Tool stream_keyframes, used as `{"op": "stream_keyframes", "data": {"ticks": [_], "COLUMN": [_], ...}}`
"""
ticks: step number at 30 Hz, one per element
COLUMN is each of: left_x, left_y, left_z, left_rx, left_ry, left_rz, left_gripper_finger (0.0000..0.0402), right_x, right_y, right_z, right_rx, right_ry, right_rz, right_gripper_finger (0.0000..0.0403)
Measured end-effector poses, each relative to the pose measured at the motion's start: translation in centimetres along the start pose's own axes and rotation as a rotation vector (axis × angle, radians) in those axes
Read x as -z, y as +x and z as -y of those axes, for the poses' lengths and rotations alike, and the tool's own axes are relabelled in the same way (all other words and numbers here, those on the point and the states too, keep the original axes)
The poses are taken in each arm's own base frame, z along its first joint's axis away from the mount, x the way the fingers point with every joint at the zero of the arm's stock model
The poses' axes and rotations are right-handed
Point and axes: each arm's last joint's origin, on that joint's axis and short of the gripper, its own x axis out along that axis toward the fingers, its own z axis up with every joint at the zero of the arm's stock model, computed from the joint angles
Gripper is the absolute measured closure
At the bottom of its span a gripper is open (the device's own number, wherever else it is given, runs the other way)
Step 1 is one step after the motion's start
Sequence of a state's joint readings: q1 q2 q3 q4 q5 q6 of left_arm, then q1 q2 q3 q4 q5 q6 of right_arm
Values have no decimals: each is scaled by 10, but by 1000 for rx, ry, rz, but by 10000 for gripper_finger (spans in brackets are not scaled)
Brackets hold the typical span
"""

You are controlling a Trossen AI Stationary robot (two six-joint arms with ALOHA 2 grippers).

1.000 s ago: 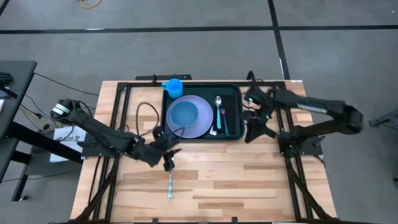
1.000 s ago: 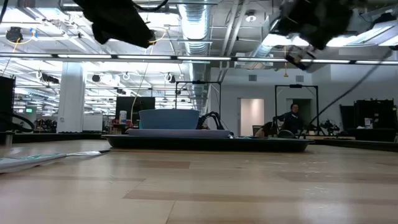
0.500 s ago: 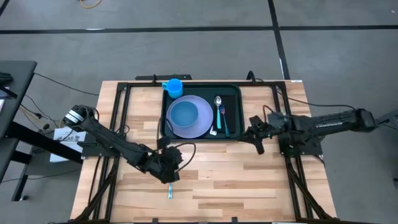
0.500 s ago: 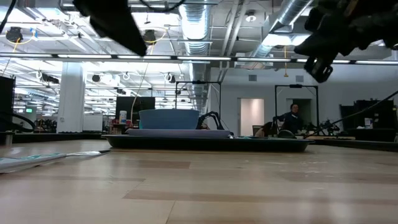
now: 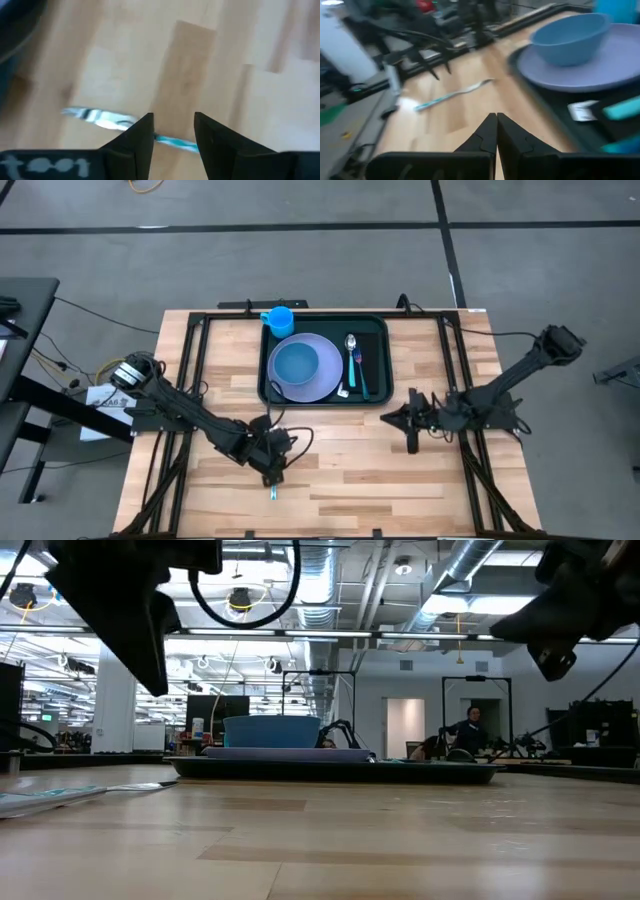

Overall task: Set up tray
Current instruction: Put the blue knife on top of the black napkin to the right of the blue fork

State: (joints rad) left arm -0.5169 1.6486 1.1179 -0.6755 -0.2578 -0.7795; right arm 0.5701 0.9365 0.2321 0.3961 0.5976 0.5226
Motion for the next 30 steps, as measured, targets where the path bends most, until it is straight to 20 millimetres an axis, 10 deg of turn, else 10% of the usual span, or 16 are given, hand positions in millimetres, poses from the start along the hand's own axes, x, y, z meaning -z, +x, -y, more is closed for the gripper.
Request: {"op": "stream_keyframes", "data": {"ticks": [10,30], "left_x": [-11,23], "left_y": [0,9], "left_z": [12,9], "left_rx": [196,-98], "left_ry": [-375,-738], "left_rz": [8,-81], "left_gripper_finger": [252,231], "right_x": [9,3], "right_y": [11,14], "right_z": [-10,-16], "right_rx": [-41,-48], "right_ry": [-68,-164], "right_rz": [-21,-7], "right_gripper_finger": [381,330]}}
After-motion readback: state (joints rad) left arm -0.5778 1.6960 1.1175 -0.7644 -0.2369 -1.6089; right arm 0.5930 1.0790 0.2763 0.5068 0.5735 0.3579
